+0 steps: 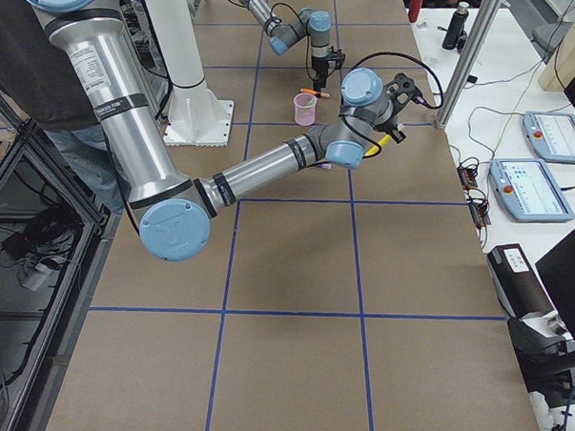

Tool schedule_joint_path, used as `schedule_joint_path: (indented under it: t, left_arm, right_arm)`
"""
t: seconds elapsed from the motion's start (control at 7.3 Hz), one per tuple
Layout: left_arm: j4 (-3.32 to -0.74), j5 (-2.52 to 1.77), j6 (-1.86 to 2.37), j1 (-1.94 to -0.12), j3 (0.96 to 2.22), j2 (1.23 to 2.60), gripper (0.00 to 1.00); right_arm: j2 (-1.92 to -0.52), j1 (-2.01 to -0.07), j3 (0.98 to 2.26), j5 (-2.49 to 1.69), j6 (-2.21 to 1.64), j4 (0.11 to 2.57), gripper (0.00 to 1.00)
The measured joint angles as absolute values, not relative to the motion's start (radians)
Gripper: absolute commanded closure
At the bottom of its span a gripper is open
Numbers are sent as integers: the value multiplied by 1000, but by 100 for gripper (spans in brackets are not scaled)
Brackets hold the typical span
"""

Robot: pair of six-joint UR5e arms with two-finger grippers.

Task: Collect pens into pen holder
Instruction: 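Open the left gripper and move it over the orange marker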

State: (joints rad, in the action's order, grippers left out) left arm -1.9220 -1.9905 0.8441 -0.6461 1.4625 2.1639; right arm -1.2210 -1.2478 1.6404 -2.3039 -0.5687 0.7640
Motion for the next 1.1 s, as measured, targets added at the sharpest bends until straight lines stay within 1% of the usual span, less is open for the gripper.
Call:
schedule_joint_path:
  t: [0.14, 0.27, 0.82, 0.96, 1.1]
  left_arm:
    - [-1922, -1991, 844, -646, 1455, 2169, 50]
    - [-1921, -1991, 844, -646, 1451, 2175, 61]
    - [-1922, -1991, 843, -646, 1434, 2181, 62]
    - [-1922, -1991, 843, -646, 1432, 2181, 77]
    - [-1922, -1991, 843, -646, 1432, 2181, 100]
  right_arm:
    - [-1218, -1240, 1640, -2302, -571, 761, 100]
    - [-1216, -1237, 1638, -2301, -572, 760, 100]
    - [-1214, -1235, 1635, -2299, -572, 759, 100]
    - [-1214, -1235, 1634, -2296, -572, 759, 100]
    - [-1214, -1235, 1634, -2293, -572, 759, 100]
